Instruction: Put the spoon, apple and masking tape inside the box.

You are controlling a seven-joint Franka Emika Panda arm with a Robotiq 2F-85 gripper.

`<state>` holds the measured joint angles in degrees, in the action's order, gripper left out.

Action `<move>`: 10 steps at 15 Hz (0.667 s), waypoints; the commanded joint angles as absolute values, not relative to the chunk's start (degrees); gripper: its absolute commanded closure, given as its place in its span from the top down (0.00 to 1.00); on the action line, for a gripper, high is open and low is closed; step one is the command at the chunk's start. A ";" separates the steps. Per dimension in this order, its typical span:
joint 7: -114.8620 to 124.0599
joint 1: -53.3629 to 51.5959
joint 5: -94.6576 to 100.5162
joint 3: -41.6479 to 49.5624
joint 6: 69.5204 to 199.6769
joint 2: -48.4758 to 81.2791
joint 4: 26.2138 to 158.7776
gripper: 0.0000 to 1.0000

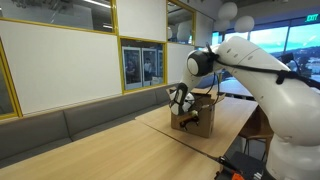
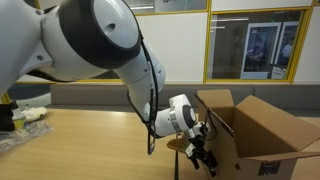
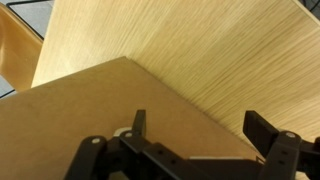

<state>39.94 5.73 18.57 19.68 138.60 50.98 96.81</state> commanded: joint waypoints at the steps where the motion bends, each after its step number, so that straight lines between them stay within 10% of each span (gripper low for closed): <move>1: 38.91 0.96 18.96 21.92 140.32 42.32 104.62 1.00; 10: 36.77 -6.43 26.92 20.25 139.75 16.23 121.36 1.00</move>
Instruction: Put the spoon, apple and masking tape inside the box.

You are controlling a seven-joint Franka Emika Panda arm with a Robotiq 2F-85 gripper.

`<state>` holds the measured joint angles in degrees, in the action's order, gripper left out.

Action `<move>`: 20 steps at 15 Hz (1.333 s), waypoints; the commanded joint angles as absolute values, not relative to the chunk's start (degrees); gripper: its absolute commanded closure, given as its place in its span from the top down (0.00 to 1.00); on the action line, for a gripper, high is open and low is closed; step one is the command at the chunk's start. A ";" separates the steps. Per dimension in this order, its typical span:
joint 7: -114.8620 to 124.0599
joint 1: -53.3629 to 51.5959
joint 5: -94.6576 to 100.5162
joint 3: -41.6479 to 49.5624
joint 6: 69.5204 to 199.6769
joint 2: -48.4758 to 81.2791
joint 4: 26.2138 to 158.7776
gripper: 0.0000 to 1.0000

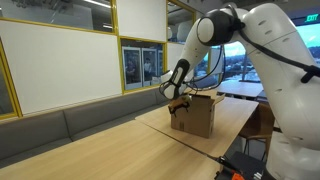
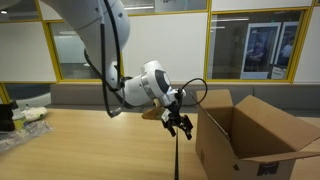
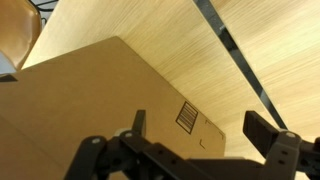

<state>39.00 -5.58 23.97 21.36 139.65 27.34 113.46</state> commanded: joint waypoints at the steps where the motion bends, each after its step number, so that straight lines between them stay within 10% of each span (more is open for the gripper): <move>1: 35.59 -6.25 27.26 19.26 139.12 13.00 122.92 1.00; 20: -25.31 -1.72 -4.68 9.67 103.98 -19.52 129.48 1.00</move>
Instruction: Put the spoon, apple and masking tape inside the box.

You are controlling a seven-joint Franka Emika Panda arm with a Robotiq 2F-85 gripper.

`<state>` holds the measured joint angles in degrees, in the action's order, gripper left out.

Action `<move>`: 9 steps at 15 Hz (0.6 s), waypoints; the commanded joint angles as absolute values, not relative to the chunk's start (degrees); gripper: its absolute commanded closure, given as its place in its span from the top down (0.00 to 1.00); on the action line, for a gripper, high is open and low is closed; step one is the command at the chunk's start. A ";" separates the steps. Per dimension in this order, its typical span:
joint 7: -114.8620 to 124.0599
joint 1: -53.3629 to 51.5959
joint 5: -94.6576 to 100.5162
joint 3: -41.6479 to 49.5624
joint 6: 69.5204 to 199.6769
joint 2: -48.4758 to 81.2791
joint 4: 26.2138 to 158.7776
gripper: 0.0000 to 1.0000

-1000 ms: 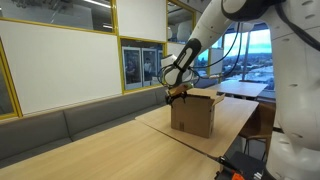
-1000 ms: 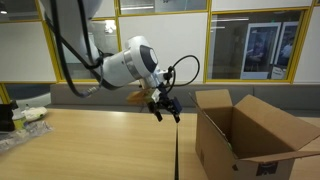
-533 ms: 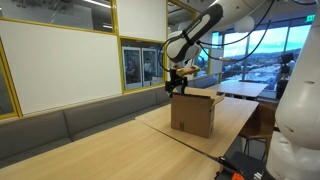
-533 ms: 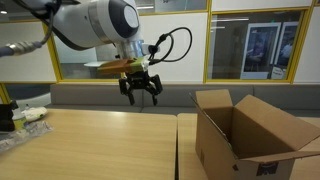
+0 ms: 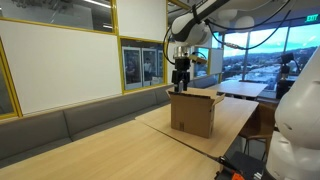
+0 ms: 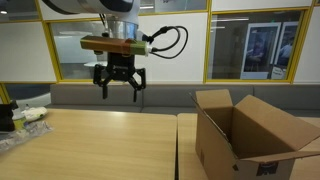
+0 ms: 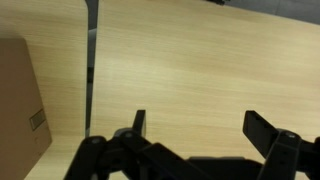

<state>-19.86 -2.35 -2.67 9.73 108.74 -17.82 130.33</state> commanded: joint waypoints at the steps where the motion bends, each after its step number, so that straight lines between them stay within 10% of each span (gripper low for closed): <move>1: -25.93 -1.59 -4.30 9.43 102.66 -19.89 129.43 1.00; 9: -23.79 -2.64 -3.14 5.64 99.93 -23.37 130.37 1.00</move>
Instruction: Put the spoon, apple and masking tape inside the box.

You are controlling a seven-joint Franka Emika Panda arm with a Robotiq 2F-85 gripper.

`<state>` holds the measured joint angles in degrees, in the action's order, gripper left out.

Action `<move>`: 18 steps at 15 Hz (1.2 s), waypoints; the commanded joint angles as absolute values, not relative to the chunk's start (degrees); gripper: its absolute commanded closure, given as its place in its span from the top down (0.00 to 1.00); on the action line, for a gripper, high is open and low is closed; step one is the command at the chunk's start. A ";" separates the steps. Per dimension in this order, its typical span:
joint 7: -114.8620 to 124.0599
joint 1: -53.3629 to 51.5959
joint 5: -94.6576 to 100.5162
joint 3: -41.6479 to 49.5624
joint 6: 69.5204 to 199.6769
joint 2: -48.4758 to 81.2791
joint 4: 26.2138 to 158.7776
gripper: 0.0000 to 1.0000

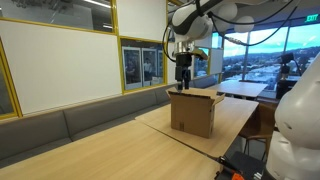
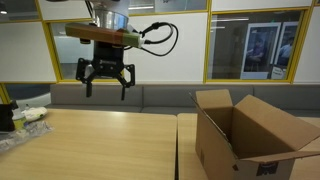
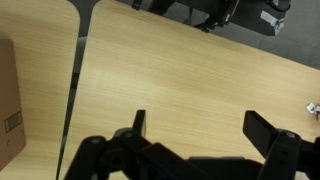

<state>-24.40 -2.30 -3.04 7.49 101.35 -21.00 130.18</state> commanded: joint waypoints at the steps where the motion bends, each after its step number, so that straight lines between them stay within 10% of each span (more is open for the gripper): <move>1: -23.81 -2.91 -3.36 5.13 99.75 -23.57 130.35 1.00; 18: -23.19 -4.93 -3.00 1.44 99.39 -22.44 130.38 1.00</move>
<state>-23.27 -4.74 -3.06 1.28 99.51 -22.46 130.48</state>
